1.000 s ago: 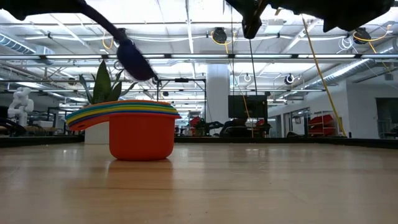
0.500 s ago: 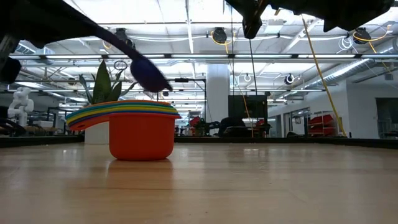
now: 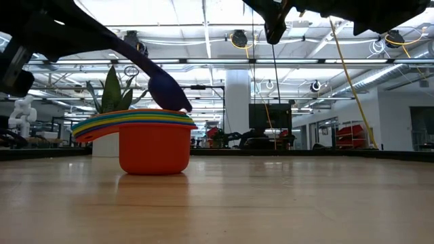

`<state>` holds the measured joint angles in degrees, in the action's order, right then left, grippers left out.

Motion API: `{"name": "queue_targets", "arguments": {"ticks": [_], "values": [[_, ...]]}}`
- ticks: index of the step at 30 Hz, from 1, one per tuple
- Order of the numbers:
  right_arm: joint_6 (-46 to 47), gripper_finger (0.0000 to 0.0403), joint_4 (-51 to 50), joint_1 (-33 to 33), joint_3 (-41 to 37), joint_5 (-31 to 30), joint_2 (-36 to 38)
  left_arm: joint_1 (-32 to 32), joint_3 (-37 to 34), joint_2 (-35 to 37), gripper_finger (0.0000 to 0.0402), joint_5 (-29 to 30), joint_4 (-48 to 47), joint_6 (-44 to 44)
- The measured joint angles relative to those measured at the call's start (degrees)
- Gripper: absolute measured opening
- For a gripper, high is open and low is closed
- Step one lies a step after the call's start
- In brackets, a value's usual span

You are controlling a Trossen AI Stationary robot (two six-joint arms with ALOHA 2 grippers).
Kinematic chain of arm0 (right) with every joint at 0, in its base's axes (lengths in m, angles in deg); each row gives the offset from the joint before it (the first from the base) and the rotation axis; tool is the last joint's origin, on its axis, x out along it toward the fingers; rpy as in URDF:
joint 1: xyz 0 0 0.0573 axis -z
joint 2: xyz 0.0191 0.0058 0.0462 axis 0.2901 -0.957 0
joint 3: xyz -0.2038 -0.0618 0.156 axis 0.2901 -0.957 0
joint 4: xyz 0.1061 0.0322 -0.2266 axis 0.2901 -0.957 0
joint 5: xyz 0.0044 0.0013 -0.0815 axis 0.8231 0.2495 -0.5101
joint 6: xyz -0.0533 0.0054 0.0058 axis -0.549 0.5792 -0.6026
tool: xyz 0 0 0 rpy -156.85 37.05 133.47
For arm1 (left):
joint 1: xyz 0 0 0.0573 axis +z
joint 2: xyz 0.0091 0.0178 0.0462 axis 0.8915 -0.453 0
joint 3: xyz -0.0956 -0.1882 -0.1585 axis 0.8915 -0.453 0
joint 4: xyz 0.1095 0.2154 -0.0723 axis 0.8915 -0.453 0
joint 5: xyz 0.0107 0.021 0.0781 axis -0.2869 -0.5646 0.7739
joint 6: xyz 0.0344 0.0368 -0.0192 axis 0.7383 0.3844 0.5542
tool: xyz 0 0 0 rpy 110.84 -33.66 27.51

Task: Nest measuring cups in basket
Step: Stack the dark blue measuring cup on top of the orange measuring cup

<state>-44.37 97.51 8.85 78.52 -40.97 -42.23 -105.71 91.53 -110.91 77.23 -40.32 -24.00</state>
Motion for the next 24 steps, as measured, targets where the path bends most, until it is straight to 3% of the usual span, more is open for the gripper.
{"name": "queue_targets", "arguments": {"ticks": [12, 24], "values": [[0.03, 0.0281, -0.35, 0.0, 0.0, 0.0, 0.0, 0.03, 0.0, -0.02, 0.0046, 1.76, -4.47, -1.9], [-0.09, 0.0281, -0.42, -0.32, 0.0, 0.0, 0.0, 0.34, 0.02, 0.35, 0.0047, 1.22, -9.43, -9.74]]}}
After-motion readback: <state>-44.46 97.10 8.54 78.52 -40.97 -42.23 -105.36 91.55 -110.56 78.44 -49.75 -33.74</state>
